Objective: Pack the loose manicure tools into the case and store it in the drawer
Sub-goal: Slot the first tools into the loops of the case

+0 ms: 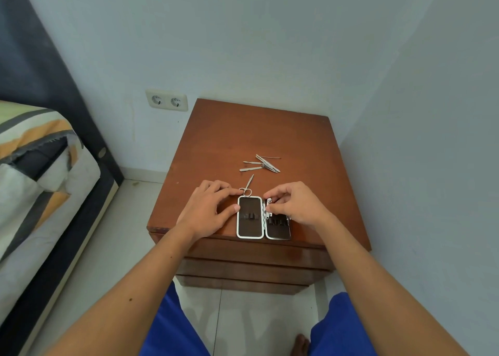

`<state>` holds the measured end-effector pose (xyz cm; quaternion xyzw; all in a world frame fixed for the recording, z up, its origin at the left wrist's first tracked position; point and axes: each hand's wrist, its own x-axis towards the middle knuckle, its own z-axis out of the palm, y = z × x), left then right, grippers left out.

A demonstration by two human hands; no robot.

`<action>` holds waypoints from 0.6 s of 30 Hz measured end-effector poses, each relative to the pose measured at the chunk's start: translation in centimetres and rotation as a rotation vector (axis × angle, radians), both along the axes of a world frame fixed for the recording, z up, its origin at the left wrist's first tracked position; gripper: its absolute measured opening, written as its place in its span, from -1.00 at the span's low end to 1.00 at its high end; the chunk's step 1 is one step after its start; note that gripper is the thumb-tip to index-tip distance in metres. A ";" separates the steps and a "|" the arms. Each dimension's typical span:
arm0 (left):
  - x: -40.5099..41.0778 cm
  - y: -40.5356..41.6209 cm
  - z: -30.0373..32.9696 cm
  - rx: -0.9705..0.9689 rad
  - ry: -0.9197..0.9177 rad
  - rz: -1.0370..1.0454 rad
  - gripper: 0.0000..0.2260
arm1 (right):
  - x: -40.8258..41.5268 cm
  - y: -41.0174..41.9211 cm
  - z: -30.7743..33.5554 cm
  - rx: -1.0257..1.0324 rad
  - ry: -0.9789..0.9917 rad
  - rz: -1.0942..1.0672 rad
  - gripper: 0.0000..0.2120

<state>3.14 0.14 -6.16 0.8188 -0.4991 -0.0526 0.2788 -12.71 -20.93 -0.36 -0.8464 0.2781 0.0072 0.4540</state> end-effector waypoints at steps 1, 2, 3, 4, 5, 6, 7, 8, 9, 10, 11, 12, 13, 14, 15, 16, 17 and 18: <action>0.0 0.0 0.0 -0.001 0.001 -0.001 -0.65 | -0.1 0.1 -0.1 -0.012 -0.002 -0.012 -0.72; 0.0 0.0 0.0 -0.005 0.004 0.000 -0.65 | -0.1 0.3 -0.1 -0.027 -0.001 -0.022 -0.71; 0.0 0.1 0.0 -0.008 0.005 0.001 -0.66 | -0.1 0.4 0.0 -0.037 -0.002 -0.033 -0.69; 0.0 0.1 0.0 -0.010 0.005 0.002 -0.66 | 0.0 0.6 0.0 -0.042 -0.004 -0.048 -0.68; 0.0 0.1 0.0 -0.009 0.005 0.002 -0.66 | 0.0 0.7 0.1 -0.046 -0.008 -0.059 -0.68; 0.0 0.1 -0.1 -0.007 0.005 0.003 -0.65 | 0.1 0.8 0.1 -0.052 -0.009 -0.070 -0.69; 0.0 0.1 0.0 -0.004 0.006 0.003 -0.65 | 0.2 0.9 0.1 -0.062 -0.007 -0.073 -0.70; 0.0 0.1 0.0 0.000 0.007 0.004 -0.65 | 0.2 0.9 0.1 -0.073 -0.002 -0.069 -0.71; 0.0 0.1 0.0 0.003 0.007 0.005 -0.65 | 0.3 0.9 0.2 -0.085 0.003 -0.060 -0.71; 0.0 0.1 0.0 0.004 0.006 0.006 -0.64 | 0.4 0.9 0.2 -0.095 0.003 -0.051 -0.72; 0.0 0.1 0.0 0.005 0.006 0.006 -0.64 | 0.4 0.8 0.2 -0.107 0.003 -0.046 -0.72; 0.0 0.1 0.1 0.006 0.007 0.006 -0.64 | 0.4 0.8 0.3 -0.116 0.001 -0.043 -0.72; 0.0 0.1 0.1 0.006 0.008 0.006 -0.64 | 0.4 0.7 0.4 -0.121 0.001 -0.040 -0.71; 0.0 0.1 0.1 0.004 0.008 0.005 -0.64 | 0.3 0.7 0.4 -0.119 0.002 -0.037 -0.71; 0.0 0.1 0.1 0.001 0.006 0.005 -0.65 | 0.3 0.6 0.4 -0.114 0.001 -0.034 -0.69; 0.0 0.1 0.1 -0.002 0.003 0.005 -0.65 | 0.2 0.6 0.3 -0.112 0.001 -0.032 -0.68; -0.1 0.1 0.1 -0.002 0.002 0.005 -0.65 | 0.2 0.6 0.2 -0.113 0.002 -0.032 -0.67; -0.1 0.1 0.1 -0.003 0.003 0.006 -0.65 | 0.2 0.6 0.2 -0.117 0.004 -0.034 -0.67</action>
